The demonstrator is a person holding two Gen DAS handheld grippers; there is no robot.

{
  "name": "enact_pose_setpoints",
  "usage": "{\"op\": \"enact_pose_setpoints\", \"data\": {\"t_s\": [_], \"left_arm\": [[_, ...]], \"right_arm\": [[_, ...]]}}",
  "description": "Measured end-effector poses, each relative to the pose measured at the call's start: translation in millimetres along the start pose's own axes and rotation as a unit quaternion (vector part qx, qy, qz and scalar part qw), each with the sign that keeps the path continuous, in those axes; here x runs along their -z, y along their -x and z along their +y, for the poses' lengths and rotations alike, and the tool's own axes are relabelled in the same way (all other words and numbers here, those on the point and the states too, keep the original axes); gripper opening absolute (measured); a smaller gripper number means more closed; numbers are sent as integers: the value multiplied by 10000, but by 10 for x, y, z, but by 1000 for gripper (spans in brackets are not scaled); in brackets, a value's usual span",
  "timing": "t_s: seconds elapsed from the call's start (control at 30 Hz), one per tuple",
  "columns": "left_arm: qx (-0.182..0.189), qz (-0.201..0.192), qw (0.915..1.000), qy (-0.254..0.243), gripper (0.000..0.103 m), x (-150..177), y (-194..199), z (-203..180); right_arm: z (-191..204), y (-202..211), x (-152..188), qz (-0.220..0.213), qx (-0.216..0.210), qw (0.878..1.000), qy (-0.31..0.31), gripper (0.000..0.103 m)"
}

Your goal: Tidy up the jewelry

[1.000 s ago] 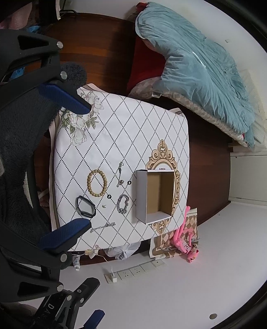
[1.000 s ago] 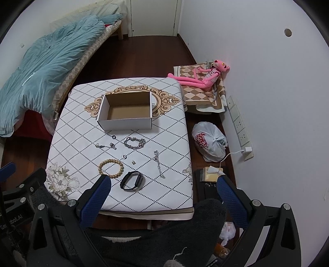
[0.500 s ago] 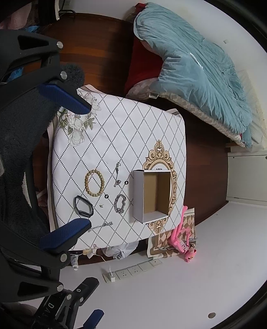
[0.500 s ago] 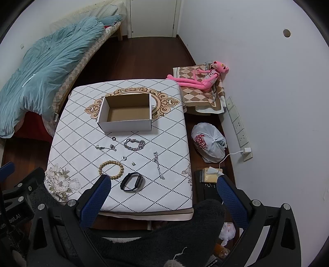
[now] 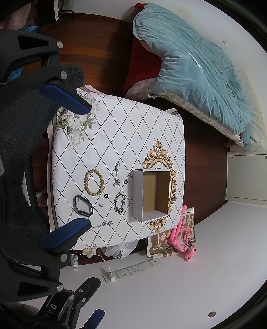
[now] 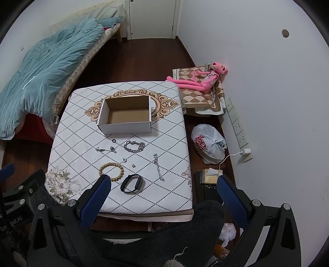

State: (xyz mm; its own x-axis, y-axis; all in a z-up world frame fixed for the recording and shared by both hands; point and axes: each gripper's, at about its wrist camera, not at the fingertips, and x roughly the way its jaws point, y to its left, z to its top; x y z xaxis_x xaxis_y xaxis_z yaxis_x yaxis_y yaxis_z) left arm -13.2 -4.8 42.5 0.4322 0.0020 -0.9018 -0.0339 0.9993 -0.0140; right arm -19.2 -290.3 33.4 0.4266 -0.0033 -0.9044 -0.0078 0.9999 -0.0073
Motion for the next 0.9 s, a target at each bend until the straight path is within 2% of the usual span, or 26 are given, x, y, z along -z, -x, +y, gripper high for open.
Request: {"op": "enact_pose_setpoints", "data": {"t_s": [0.53, 0.6, 0.73, 0.9], "left_arm": [[102, -25, 9999, -23, 103, -6, -5, -25], [28, -62, 10000, -53, 103, -47, -70, -35], [-171, 72, 9998, -75, 103, -117, -420, -21], [-414, 344, 9984, -156, 103, -121, -960, 35]], "right_arm": [[-18, -5, -20, -49, -14, 10000, -44, 103], [-18, -48, -28, -7, -2, 10000, -54, 103], [-43, -394, -68, 281, 11, 9995, -167, 103], [-14, -1085, -21, 880, -54, 9959, -197, 103]]}}
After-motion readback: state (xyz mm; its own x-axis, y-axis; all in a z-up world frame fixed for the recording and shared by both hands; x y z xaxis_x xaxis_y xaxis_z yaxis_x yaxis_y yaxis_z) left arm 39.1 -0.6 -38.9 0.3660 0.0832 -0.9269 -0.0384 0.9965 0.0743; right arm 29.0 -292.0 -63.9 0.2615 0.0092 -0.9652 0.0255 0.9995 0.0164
